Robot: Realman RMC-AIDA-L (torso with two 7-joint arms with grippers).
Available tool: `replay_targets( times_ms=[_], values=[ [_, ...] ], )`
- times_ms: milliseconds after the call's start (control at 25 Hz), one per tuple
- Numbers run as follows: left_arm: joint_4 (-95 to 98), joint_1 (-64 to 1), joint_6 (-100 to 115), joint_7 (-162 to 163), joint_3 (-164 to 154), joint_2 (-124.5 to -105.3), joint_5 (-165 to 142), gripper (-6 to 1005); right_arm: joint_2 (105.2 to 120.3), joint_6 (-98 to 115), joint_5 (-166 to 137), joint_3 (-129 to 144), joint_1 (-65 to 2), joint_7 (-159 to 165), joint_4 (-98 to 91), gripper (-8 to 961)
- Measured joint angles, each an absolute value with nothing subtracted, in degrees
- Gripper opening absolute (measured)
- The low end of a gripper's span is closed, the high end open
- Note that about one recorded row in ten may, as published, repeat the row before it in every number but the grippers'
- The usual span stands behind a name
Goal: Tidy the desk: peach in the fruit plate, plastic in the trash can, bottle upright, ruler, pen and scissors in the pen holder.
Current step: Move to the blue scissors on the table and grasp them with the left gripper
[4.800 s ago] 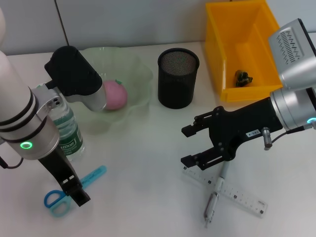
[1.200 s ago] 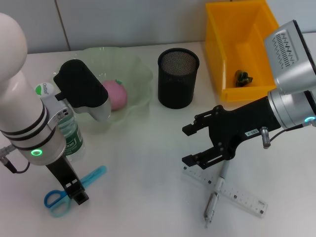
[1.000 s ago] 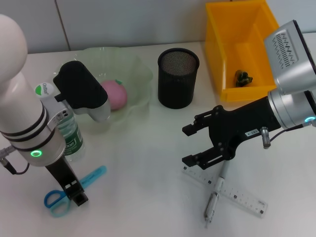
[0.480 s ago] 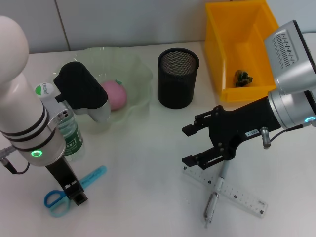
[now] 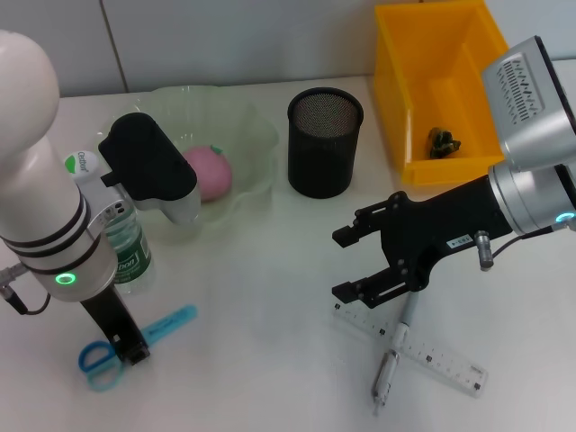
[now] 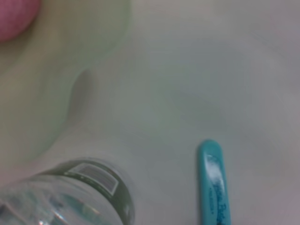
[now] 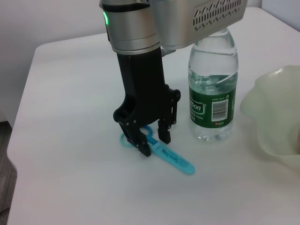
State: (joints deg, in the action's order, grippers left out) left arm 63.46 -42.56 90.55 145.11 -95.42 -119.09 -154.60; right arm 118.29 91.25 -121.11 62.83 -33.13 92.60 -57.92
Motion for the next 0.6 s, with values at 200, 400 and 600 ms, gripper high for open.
replay_targets(
  times_ms=[200, 400, 600],
  values=[
    [63.5, -42.6, 90.4, 145.1, -95.4, -119.09, -154.6, 384, 118.29, 91.3, -121.1, 62.8, -33.1, 92.6, -57.9, 754],
    [63.5, -42.7, 90.3, 145.1, -95.4, -119.09, -154.5, 336, 118.29, 91.2, -121.1, 62.7, -33.1, 92.6, -57.9, 754],
    [63.5, -42.7, 90.2, 144.9, -95.5, -119.09, -154.3, 297, 118.29, 91.2, -121.1, 62.7, -33.2, 92.5, -57.9, 754]
  ],
)
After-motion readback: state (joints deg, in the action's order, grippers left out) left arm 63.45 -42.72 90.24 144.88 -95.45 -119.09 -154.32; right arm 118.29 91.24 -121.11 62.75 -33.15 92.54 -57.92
